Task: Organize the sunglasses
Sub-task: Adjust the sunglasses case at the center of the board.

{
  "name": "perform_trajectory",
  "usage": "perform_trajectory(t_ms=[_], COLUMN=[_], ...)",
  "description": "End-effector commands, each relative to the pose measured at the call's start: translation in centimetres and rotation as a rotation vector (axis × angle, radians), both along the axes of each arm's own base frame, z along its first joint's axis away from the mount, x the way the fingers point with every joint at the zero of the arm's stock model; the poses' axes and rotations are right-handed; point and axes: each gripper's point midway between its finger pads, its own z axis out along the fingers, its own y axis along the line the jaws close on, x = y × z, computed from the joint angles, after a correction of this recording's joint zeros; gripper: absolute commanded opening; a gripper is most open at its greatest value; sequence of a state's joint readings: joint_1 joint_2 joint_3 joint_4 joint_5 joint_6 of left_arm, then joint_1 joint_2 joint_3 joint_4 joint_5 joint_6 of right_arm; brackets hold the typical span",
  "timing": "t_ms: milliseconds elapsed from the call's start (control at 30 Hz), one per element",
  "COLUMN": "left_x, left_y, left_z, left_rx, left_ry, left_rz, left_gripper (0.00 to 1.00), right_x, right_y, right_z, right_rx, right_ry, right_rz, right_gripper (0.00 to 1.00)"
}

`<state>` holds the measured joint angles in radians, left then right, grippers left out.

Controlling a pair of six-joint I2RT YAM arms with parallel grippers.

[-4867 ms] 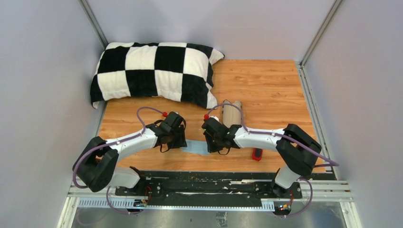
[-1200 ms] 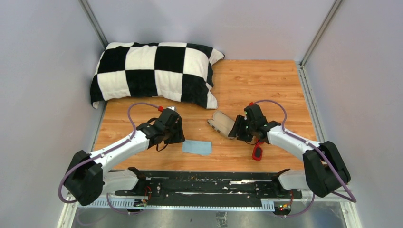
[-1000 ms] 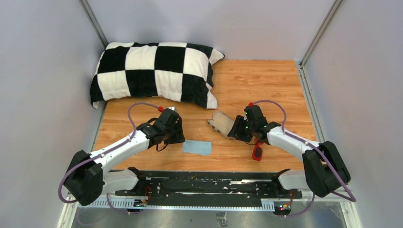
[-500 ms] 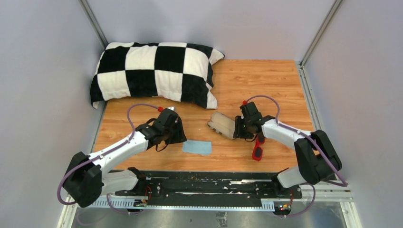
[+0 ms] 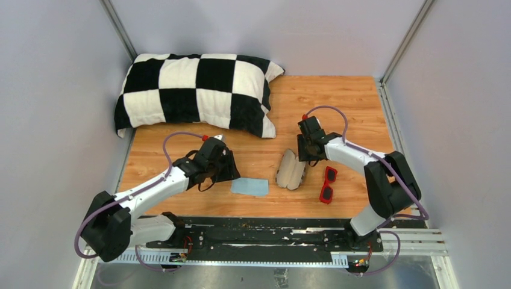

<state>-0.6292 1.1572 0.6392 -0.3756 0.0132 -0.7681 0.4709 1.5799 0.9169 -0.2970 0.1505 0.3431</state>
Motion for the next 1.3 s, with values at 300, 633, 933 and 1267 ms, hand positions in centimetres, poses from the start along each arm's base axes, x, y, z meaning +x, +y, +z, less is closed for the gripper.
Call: perform_trajectory(t_ms=[300, 633, 933, 1267], left_x=[0.1, 0.2, 0.9, 0.2], left_y=[-0.7, 1.6, 4.2, 5.2], left_z=[-1.2, -1.3, -0.3, 0.1], left_rx=[-0.017, 0.053, 0.06, 0.055], left_ry=[0.025, 0.013, -0.052, -0.077], left_rz=[-0.049, 0.008, 0.112, 0.157], left_gripper=[0.53, 0.57, 0.57, 0.57], right_x=[-2.0, -7.9, -13.0, -10.2], right_y=[1.5, 4.7, 10.2, 11.2], right_z=[4.9, 7.1, 4.2, 4.7], right_rx=[0.118, 0.346, 0.417, 0.387], right_ry=[0.001, 0.066, 0.188, 0.139], right_rz=[0.078, 0.066, 0.144, 0.157], right_gripper=[0.49, 0.48, 0.48, 0.45])
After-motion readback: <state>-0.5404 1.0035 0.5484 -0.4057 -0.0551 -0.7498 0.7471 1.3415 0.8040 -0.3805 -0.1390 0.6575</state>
